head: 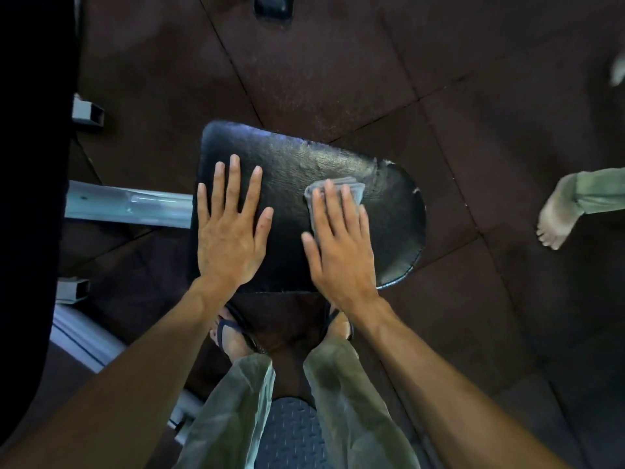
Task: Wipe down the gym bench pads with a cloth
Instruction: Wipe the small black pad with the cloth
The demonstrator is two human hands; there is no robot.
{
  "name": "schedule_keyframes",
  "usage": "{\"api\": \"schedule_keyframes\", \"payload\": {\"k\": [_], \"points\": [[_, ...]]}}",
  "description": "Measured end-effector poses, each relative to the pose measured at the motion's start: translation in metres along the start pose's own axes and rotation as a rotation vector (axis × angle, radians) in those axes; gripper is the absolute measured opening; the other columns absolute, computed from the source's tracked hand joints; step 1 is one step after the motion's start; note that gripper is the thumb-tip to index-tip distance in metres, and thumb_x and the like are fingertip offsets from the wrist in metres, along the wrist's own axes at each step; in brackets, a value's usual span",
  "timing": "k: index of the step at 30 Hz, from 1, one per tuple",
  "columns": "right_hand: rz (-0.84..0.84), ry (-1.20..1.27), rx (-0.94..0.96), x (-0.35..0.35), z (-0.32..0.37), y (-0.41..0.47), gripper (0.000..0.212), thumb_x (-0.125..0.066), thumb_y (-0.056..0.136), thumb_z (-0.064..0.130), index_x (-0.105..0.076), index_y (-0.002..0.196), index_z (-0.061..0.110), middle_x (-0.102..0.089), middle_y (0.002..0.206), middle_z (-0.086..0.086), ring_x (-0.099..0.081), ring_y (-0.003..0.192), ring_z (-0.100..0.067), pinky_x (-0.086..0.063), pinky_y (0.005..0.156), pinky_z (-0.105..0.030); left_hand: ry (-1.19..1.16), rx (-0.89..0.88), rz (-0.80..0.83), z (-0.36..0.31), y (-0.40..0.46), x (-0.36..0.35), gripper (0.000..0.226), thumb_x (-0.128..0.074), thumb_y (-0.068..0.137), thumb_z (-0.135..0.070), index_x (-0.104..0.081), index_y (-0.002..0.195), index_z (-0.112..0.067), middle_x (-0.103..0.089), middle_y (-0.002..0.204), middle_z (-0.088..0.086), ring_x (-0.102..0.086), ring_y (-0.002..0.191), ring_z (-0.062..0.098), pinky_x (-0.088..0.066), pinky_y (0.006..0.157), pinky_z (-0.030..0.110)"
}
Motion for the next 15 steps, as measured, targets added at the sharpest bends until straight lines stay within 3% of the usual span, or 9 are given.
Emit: {"api": "schedule_keyframes", "payload": {"k": [4, 9, 15], "points": [[0.034, -0.097, 0.172, 0.002, -0.008, -0.02, 0.06, -0.036, 0.106, 0.038, -0.018, 0.16, 0.017, -0.011, 0.169, -0.004, -0.006, 0.156, -0.024, -0.016, 0.124, -0.052, -0.007, -0.012, -0.013, 0.0, 0.001, 0.002, 0.06, -0.018, 0.107, -0.047, -0.013, 0.161, -0.023, -0.004, 0.169, 0.01, -0.003, 0.157, 0.028, -0.01, 0.125, 0.054], [0.034, -0.104, 0.031, 0.006, -0.01, -0.03, 0.066, -0.035, 0.105, 0.046, -0.012, 0.161, 0.018, -0.002, 0.169, -0.007, 0.006, 0.156, -0.027, 0.002, 0.124, -0.055, -0.007, -0.012, -0.019, 0.0, 0.001, 0.001, 0.061, -0.018, 0.106, -0.048, -0.014, 0.161, -0.023, -0.005, 0.169, 0.011, -0.004, 0.157, 0.029, -0.011, 0.125, 0.054], [0.013, -0.169, -0.003, -0.001, -0.009, -0.016, 0.076, -0.034, 0.103, 0.059, -0.013, 0.16, 0.015, -0.005, 0.169, -0.01, 0.0, 0.156, -0.028, -0.003, 0.124, -0.058, -0.003, -0.013, -0.022, 0.0, 0.0, 0.0, 0.061, -0.019, 0.106, -0.049, -0.014, 0.161, -0.023, -0.005, 0.169, 0.011, -0.004, 0.157, 0.029, -0.012, 0.125, 0.054]]}}
Point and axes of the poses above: each hand's wrist, its own y-axis towards the middle knuckle, its own x-axis out of the back of the hand, z = x × y, the point moved 9 cm from there along y, towards the middle knuckle
